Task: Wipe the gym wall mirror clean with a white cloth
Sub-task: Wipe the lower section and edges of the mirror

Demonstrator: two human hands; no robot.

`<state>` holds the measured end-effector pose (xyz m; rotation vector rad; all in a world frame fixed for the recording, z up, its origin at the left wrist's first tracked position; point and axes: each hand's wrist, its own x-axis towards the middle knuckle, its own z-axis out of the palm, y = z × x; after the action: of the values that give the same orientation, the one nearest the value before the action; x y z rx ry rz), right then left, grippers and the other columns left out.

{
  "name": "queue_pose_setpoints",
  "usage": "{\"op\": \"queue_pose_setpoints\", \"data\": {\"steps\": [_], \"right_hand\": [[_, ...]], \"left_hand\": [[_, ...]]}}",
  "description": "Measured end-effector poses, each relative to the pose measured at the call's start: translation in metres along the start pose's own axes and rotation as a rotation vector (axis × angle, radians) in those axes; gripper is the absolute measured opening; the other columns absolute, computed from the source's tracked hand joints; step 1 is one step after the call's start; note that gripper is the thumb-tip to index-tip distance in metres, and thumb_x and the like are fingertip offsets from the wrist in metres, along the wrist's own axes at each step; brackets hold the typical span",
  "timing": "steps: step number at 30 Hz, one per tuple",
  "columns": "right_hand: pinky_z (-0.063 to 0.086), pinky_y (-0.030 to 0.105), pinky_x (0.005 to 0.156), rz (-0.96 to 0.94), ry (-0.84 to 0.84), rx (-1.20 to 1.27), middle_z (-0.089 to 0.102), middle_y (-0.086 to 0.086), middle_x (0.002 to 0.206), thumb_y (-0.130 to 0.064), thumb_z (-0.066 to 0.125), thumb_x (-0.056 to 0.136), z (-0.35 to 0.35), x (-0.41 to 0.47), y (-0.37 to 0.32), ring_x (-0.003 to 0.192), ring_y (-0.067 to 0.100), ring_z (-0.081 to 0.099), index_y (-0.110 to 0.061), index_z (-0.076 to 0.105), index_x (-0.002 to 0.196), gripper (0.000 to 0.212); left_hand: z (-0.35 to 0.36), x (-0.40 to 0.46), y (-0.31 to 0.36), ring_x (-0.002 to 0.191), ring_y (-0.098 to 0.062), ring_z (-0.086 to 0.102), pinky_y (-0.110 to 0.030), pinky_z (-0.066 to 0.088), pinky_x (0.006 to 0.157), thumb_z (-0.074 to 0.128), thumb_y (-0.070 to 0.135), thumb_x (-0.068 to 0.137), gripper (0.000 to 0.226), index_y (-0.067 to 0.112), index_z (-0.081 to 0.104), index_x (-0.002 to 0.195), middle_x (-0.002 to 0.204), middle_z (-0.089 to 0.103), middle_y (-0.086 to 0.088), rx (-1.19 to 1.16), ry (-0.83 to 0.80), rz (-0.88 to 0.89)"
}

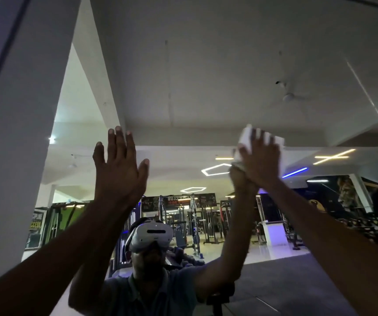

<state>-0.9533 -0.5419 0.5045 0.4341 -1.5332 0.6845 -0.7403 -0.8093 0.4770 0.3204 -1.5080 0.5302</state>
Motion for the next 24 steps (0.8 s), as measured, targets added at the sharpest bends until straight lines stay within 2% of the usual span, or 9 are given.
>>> {"op": "queue_pose_setpoints", "data": {"steps": [1, 3, 5, 7, 10, 12, 14, 19, 24], "right_hand": [[0.045, 0.062, 0.105, -0.055, -0.004, 0.020, 0.048, 0.030, 0.153, -0.056, 0.024, 0.100, 0.000, -0.008, -0.033, 0.135, 0.056, 0.050, -0.001, 0.041, 0.158, 0.081], [0.017, 0.058, 0.129, -0.224, -0.102, 0.077, 0.019, 0.016, 0.174, -0.061, 0.014, 0.099, 0.004, -0.032, -0.082, 0.160, 0.045, 0.016, -0.016, 0.015, 0.169, 0.083], [-0.004, 0.050, 0.132, -0.373, -0.148, 0.158, 0.003, 0.006, 0.177, -0.061, 0.012, 0.101, 0.000, -0.040, -0.085, 0.163, 0.032, -0.002, -0.023, 0.004, 0.169, 0.078], [0.002, 0.050, 0.132, -0.400, -0.129, 0.154, 0.014, 0.007, 0.176, -0.059, 0.019, 0.103, -0.003, -0.032, -0.048, 0.163, 0.031, 0.007, -0.019, 0.015, 0.169, 0.077], [0.022, 0.056, 0.126, -0.194, -0.059, 0.093, 0.032, 0.015, 0.170, -0.058, 0.022, 0.101, -0.005, -0.001, 0.019, 0.156, 0.040, 0.030, -0.013, 0.028, 0.166, 0.079], [0.029, 0.062, 0.122, -0.039, -0.072, 0.087, 0.035, 0.019, 0.168, -0.061, 0.017, 0.100, -0.006, 0.009, 0.020, 0.151, 0.046, 0.036, -0.010, 0.030, 0.165, 0.084], [0.034, 0.065, 0.117, -0.031, -0.064, 0.089, 0.040, 0.023, 0.164, -0.062, 0.017, 0.100, -0.001, 0.002, -0.013, 0.146, 0.051, 0.040, -0.006, 0.035, 0.163, 0.086], [0.006, 0.050, 0.131, -0.243, -0.104, 0.144, 0.018, 0.006, 0.176, -0.065, 0.017, 0.101, 0.002, -0.016, -0.024, 0.163, 0.032, 0.012, -0.020, 0.018, 0.169, 0.082], [0.018, 0.058, 0.127, 0.038, -0.050, 0.089, 0.027, 0.014, 0.172, -0.066, 0.012, 0.098, 0.006, 0.013, 0.011, 0.158, 0.042, 0.025, -0.019, 0.025, 0.168, 0.085]], "left_hand": [[-0.001, 0.000, 0.011, 0.163, -0.033, 0.003, -0.053, 0.005, 0.127, 0.018, 0.052, 0.104, 0.079, 0.004, 0.014, 0.166, 0.174, 0.004, -0.021, -0.013, -0.018, 0.031], [0.001, 0.000, 0.032, 0.163, -0.031, 0.006, -0.047, 0.004, 0.126, 0.017, 0.051, 0.104, 0.076, 0.007, 0.015, 0.166, 0.174, 0.007, -0.018, -0.014, -0.011, 0.162], [0.005, 0.003, 0.040, 0.162, -0.029, 0.012, -0.044, 0.006, 0.124, 0.016, 0.050, 0.104, 0.075, 0.008, 0.019, 0.166, 0.174, 0.015, -0.016, -0.032, -0.023, 0.223], [0.011, 0.001, 0.034, 0.162, -0.028, 0.015, -0.043, 0.009, 0.125, 0.018, 0.050, 0.105, 0.074, 0.008, 0.022, 0.166, 0.173, 0.019, -0.014, -0.051, -0.032, 0.235], [0.017, -0.005, 0.025, 0.162, -0.027, 0.015, -0.043, 0.012, 0.128, 0.019, 0.050, 0.107, 0.072, 0.009, 0.023, 0.167, 0.173, 0.019, -0.012, -0.052, -0.012, 0.265], [0.016, -0.007, 0.028, 0.162, -0.027, 0.016, -0.044, 0.015, 0.128, 0.019, 0.049, 0.108, 0.071, 0.009, 0.024, 0.166, 0.173, 0.020, -0.012, -0.046, 0.008, 0.263], [0.015, -0.006, 0.029, 0.162, -0.027, 0.017, -0.045, 0.016, 0.128, 0.019, 0.048, 0.107, 0.071, 0.009, 0.024, 0.166, 0.173, 0.020, -0.012, -0.039, 0.007, 0.257], [0.017, -0.007, 0.025, 0.163, -0.025, 0.013, -0.044, 0.015, 0.128, 0.017, 0.051, 0.107, 0.072, 0.010, 0.022, 0.167, 0.174, 0.018, -0.012, -0.035, -0.008, 0.266], [0.018, -0.007, 0.026, 0.162, -0.026, 0.015, -0.044, 0.016, 0.128, 0.019, 0.049, 0.108, 0.071, 0.010, 0.023, 0.167, 0.173, 0.019, -0.012, -0.029, 0.005, 0.265]]}}
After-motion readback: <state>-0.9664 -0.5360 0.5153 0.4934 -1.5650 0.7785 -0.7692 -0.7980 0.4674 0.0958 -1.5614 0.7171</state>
